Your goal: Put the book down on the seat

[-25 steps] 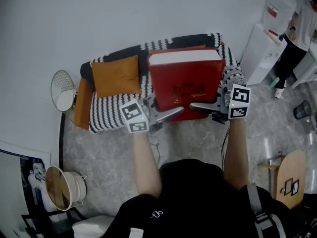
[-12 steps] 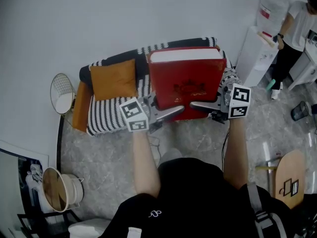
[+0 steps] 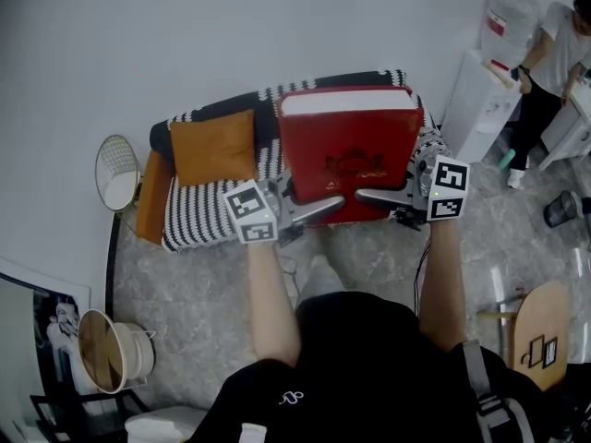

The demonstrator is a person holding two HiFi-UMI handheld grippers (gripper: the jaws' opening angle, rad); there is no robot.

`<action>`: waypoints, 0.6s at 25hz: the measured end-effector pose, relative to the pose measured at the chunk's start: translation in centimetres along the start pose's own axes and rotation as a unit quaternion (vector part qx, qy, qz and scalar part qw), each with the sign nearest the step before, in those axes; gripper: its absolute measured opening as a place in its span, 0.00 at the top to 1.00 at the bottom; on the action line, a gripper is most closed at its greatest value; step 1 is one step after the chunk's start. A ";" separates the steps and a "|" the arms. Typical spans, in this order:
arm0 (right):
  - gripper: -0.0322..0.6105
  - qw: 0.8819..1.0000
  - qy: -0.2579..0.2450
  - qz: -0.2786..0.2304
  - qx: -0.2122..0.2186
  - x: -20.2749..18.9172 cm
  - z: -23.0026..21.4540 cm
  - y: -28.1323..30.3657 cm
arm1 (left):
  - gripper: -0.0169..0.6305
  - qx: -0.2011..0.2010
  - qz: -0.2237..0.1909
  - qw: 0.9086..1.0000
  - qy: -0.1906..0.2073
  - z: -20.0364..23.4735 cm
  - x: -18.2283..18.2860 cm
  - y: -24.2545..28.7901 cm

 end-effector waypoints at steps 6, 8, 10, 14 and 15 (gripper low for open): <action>0.57 1.000 -0.010 -0.003 -0.012 -0.3 -0.4 0.0 | 0.63 -0.016 0.003 1.000 0.006 1.1 -0.3 0.0; 0.57 1.000 -0.014 -0.005 -0.017 -0.3 -0.3 -0.1 | 0.63 -0.022 0.003 1.000 0.009 1.2 -0.2 0.0; 0.57 1.000 -0.016 -0.007 -0.022 -0.3 -0.4 -0.1 | 0.63 -0.027 0.005 1.000 0.012 1.5 -0.3 -0.1; 0.57 0.999 -0.006 -0.003 -0.031 -0.9 -2.6 -0.5 | 0.63 -0.034 0.002 0.999 0.000 3.9 -1.1 0.7; 0.57 0.999 -0.003 -0.002 -0.034 -1.0 -3.4 -0.7 | 0.63 -0.036 0.001 0.999 -0.004 4.7 -1.3 1.0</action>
Point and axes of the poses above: the fingertips, and each gripper's own axes: y forward along the fingers, z to its left, x out of its top, the point moved 10 cm from there along -y, backward along the fingers, and after that the axes turned 15 degrees about -x, right-handed, at the moved point
